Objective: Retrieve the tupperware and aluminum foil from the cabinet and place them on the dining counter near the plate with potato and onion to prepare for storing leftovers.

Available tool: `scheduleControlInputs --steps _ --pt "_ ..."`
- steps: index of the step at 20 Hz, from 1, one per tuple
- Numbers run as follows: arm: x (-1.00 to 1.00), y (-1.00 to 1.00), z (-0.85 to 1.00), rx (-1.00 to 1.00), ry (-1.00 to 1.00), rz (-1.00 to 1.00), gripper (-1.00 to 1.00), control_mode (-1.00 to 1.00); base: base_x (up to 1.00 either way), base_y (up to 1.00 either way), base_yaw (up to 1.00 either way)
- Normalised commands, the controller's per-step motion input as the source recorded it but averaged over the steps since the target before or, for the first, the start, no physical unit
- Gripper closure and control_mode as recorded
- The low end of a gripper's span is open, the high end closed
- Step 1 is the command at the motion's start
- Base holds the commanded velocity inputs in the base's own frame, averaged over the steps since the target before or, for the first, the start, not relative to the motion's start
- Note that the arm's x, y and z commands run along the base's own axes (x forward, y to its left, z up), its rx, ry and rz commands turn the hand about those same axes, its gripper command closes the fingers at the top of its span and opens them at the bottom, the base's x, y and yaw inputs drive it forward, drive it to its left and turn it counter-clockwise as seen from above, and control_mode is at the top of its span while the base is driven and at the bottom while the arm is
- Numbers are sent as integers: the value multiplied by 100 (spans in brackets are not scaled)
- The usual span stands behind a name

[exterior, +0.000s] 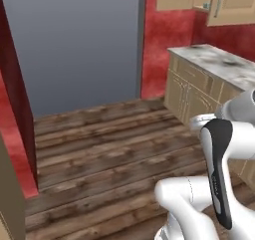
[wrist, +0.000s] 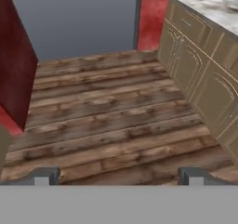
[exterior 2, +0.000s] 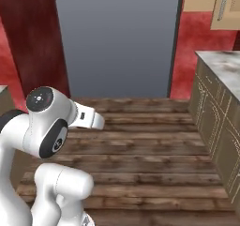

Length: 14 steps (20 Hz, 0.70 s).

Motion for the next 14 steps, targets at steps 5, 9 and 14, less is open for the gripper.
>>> scheduleControlInputs --steps 5,9,14 --pt "0 0 0 0 0 0 -100 100 100 -6 -30" --pt "0 0 0 0 0 0 -100 100 100 -1 -32" --pt "0 0 0 0 0 0 -100 100 100 0 -33"
